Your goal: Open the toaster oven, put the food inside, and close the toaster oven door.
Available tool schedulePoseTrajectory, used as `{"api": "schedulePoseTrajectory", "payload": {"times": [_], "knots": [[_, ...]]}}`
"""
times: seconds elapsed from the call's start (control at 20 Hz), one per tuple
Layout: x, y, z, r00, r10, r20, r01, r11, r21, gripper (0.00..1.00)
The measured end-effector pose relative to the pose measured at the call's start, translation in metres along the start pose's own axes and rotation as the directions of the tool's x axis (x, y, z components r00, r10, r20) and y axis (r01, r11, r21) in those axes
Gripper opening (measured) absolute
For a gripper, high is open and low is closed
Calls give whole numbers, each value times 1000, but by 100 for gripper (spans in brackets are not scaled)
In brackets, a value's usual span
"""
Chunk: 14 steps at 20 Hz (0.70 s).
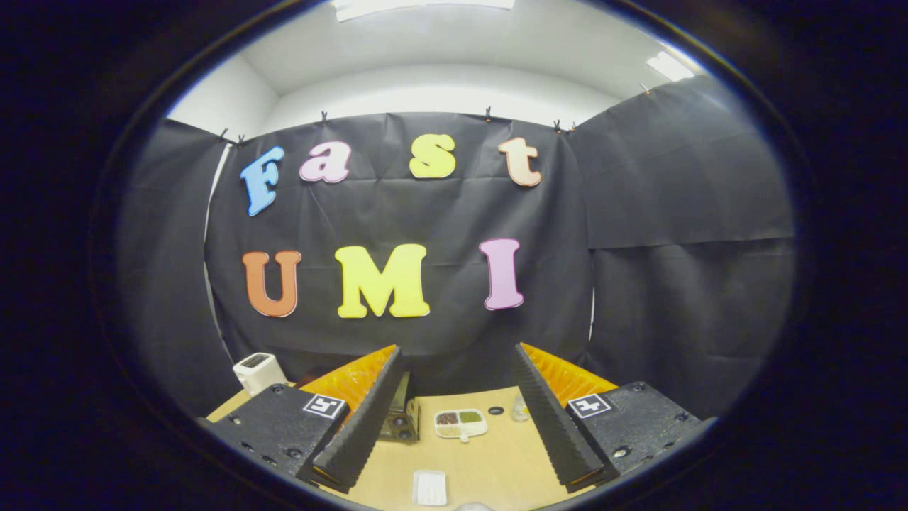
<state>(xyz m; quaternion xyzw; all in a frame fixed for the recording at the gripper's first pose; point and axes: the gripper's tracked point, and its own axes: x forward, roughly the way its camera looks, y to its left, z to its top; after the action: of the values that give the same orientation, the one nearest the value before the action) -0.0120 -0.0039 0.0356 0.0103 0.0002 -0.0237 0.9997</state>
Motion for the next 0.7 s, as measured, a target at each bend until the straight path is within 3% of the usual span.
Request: {"api": "schedulePoseTrajectory", "payload": {"times": [0.3,0.7], "knots": [[-2,-16,-12,998,57,-40,-58,998,-23,99],[10,-36,-16,996,78,-33,-79,997,-28,99]]}}
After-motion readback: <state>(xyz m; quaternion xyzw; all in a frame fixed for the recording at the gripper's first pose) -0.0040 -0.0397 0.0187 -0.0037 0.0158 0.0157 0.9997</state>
